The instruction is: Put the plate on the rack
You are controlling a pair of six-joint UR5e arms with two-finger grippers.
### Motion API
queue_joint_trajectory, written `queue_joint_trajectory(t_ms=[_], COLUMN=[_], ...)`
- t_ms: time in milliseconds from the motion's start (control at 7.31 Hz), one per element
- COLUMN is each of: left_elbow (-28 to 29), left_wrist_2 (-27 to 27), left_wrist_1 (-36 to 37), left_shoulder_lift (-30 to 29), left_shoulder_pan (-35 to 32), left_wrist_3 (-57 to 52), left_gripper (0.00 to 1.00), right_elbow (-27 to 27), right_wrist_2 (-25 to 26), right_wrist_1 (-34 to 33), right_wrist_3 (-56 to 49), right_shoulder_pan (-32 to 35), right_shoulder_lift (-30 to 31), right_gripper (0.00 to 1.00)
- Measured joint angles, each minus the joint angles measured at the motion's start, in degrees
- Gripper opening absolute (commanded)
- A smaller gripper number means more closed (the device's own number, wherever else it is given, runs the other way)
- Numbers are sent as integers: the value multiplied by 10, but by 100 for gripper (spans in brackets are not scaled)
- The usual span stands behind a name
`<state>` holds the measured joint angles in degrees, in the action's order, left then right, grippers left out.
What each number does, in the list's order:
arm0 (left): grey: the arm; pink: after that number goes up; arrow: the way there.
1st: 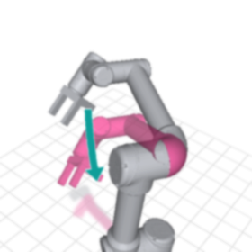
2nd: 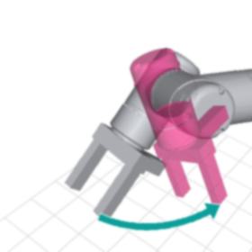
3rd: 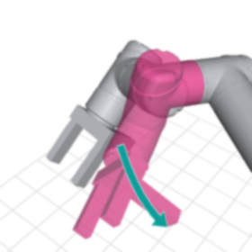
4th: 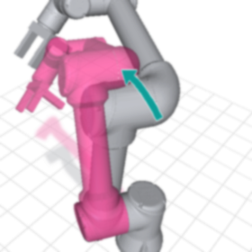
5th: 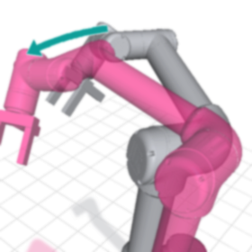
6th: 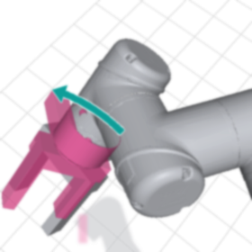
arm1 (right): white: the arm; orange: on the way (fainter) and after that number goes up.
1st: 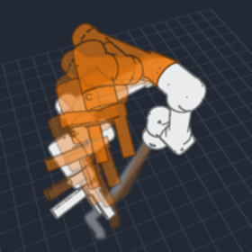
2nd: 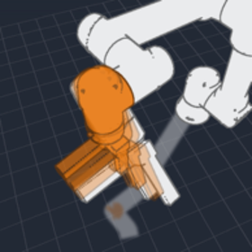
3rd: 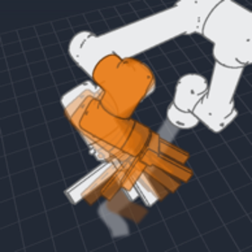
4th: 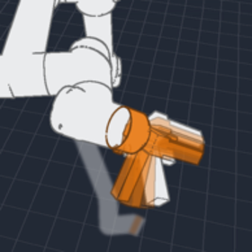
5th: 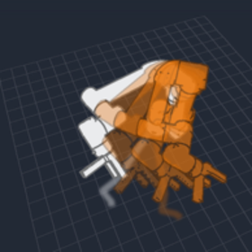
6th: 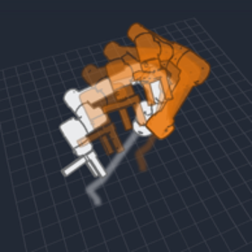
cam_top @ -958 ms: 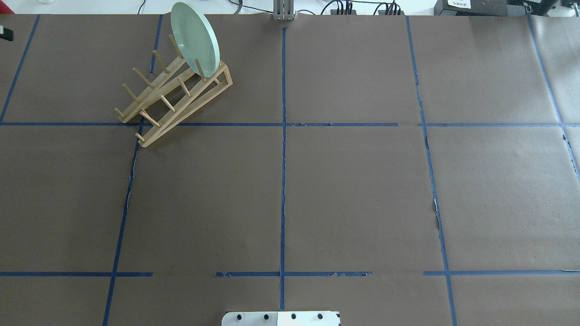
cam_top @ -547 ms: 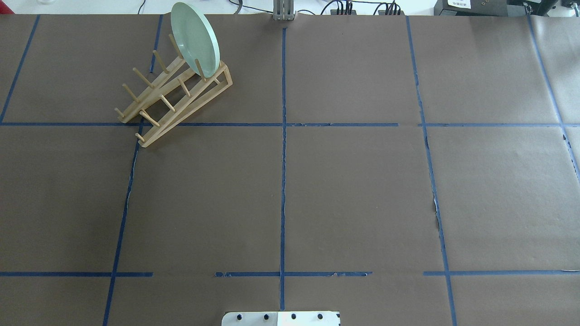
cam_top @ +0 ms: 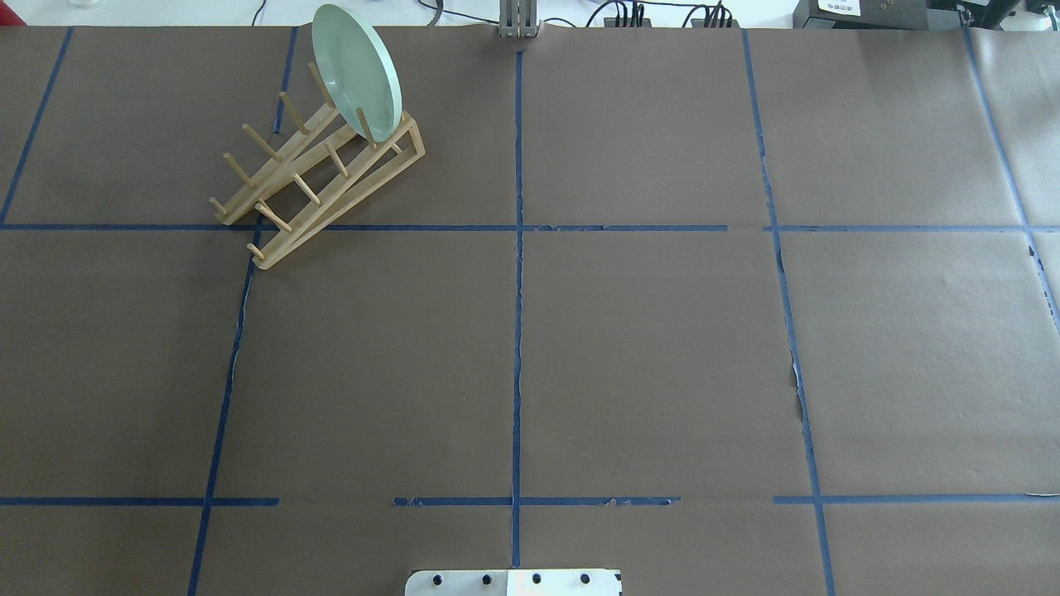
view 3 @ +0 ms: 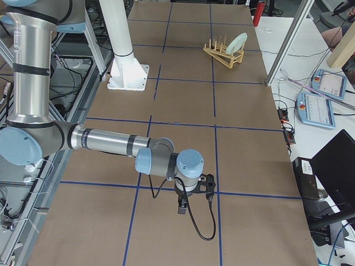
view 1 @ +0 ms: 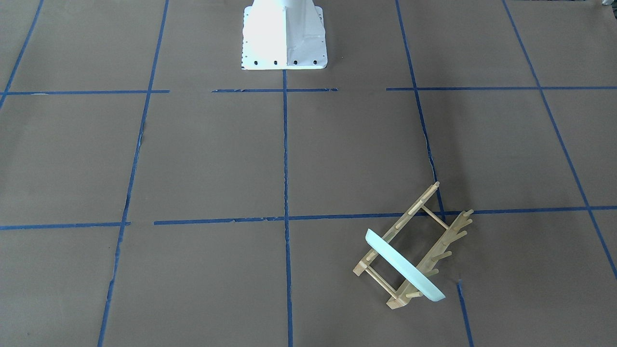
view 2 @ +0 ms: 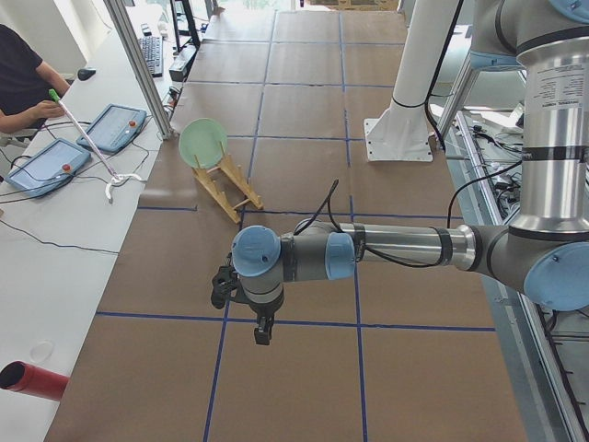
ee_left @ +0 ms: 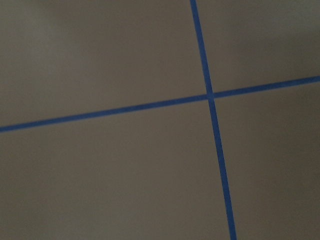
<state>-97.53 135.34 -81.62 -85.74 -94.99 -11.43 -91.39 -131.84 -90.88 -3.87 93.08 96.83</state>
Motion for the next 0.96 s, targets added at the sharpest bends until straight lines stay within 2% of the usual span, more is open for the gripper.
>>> queue_joint_trajectory(t_ms=[274,958], left_elbow=[-25,-26], left_wrist_2=[4,3], left_wrist_1=[18,2], left_shoulder_lift=[0,4], left_shoulder_pan=[2,5], left_wrist_3=[1,-2], left_gripper=[100,100], right_elbow=[0,0], right_wrist_2=[0,0], right_wrist_1=[0,0], right_wrist_3=[0,0], right_shoulder_pan=[0,0], right_shoulder_lift=[0,0], right_gripper=[100,100])
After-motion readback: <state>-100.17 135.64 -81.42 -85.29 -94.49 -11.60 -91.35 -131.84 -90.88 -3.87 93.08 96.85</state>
